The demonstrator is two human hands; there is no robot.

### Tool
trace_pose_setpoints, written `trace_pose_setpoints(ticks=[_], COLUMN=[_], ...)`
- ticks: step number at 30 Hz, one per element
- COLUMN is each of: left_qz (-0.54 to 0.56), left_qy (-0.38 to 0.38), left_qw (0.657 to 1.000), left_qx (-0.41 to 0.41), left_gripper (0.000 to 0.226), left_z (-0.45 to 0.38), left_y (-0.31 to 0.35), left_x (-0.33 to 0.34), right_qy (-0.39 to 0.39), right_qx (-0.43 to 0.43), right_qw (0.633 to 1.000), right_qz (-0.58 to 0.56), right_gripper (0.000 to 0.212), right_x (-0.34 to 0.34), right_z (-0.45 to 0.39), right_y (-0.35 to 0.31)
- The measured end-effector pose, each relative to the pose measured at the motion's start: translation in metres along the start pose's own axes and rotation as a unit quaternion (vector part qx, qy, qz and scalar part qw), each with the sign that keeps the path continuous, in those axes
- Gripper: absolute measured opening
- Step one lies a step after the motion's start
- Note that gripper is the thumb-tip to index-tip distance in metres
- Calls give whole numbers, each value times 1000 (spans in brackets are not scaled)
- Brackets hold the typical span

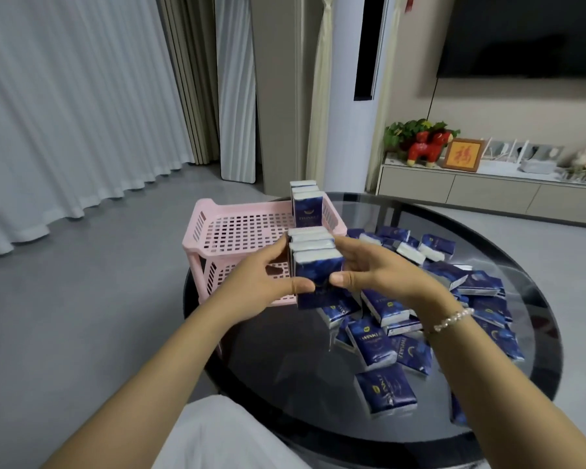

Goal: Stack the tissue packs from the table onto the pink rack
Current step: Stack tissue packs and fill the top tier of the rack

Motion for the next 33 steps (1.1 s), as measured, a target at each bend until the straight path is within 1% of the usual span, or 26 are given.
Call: trace_pose_setpoints(ticks=[3,4,6,8,12,15,18,21,26,29,31,33], left_qz=[-3,-3,-18,-31,3,29,51,88,152,136,112,65], left_qy=[-2,3,20,24,5,-11,-25,-44,-56,-46,-39,-19], left_qw=[1000,1000,999,999,1000,999,998,994,985,987,991,997], left_qx=[23,27,22,11,-7,-21,-36,-48,-63,-69,-66,-46], left_gripper=[85,82,85,86,61,46,39,42,50,52,68,77], left_z=[-17,-23,-37,-52,-76,-88,-98,-108,-120,-123,-126,-127], left_y=[20,26,33,39,43,37,26,16,3,-2,-5,-4], left_x=[-7,-10,-17,-20,-22,-20,-16,-10,-5,-6,-6,-6], right_qy=[10,17,16,19,42,43,35,25,27,32,30,26], right_qx=[-9,-9,-5,0,13,25,46,61,55,54,63,70], right_qw=[1000,999,997,997,998,998,997,994,987,982,979,975], right_qz=[18,35,77,75,51,43,47,86,146,179,193,210], right_gripper=[45,50,62,64,53,41,36,49,49,51,53,55], right_x=[-18,-26,-39,-48,-61,-67,-68,-71,-73,-76,-76,-77], right_z=[-12,-18,-30,-42,-62,-72,-76,-79,-84,-87,-88,-88], right_y=[-8,-6,-4,1,15,26,34,44,43,44,45,47])
Point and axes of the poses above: each hand's wrist, its own z-axis away from the middle knuckle, its own x-axis out of the palm, y = z × x, the point moved 8 cm from there along -z, towards the middle knuckle, and after that the axes turned 14 degrees about -x, right-handed, at the moved point
